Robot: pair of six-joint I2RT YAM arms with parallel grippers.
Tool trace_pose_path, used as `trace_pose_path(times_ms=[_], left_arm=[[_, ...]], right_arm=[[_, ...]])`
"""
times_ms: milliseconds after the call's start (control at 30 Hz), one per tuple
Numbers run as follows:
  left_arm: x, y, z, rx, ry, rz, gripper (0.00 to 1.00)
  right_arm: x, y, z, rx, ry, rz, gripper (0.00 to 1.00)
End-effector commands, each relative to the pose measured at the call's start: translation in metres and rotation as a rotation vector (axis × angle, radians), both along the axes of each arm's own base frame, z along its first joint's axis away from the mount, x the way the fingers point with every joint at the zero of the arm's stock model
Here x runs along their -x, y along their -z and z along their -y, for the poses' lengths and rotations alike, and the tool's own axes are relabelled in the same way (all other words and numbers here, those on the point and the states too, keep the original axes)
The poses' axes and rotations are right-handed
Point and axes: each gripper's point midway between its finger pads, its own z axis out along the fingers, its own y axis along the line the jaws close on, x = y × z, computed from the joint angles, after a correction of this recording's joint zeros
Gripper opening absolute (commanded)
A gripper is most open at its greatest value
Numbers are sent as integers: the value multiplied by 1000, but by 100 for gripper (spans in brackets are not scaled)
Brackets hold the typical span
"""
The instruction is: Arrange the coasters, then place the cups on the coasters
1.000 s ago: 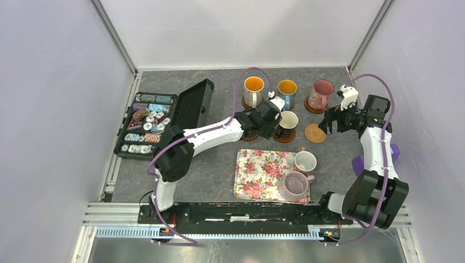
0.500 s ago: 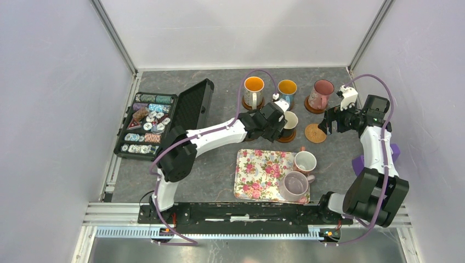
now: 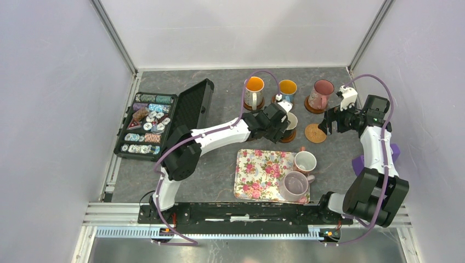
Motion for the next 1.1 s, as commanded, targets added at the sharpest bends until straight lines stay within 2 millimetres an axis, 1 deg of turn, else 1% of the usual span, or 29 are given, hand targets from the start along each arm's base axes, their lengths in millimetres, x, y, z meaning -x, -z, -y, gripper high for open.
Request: trace_pose_path(times_ms=[0, 167, 333, 433, 533, 633, 767, 867, 900, 933, 967, 1067], left_arm=[[-1, -19, 18, 75, -6, 7, 74], [0, -21, 21, 81, -2, 9, 76], [0, -22, 17, 70, 0, 15, 81], [2, -28, 9, 58, 8, 25, 83], [9, -35, -1, 58, 32, 36, 84], [18, -39, -11, 60, 62, 45, 85], [28, -47, -22, 76, 107, 72, 87], [34, -48, -29, 77, 144, 72, 90], [37, -47, -30, 77, 162, 66, 90], [39, -47, -32, 77, 175, 60, 91], [41, -47, -33, 81, 190, 51, 92], [46, -50, -35, 103, 238, 28, 94]], right_arm=[[-5, -13, 1, 14, -34, 42, 98], [-3, -14, 0, 27, -67, 44, 98], [-1, -16, -5, 42, -134, 58, 98], [3, -18, -10, 50, -200, 63, 98], [6, -18, -14, 65, -279, 69, 98], [10, -14, -19, 83, -374, 77, 98], [27, -9, -34, 103, -598, 112, 98], [39, -8, -45, 143, -812, 169, 98], [40, -7, -48, 152, -848, 170, 97], [38, -6, -49, 178, -878, 181, 100], [38, -5, -51, 220, -928, 210, 99], [47, 8, -56, 386, -1129, 287, 99]])
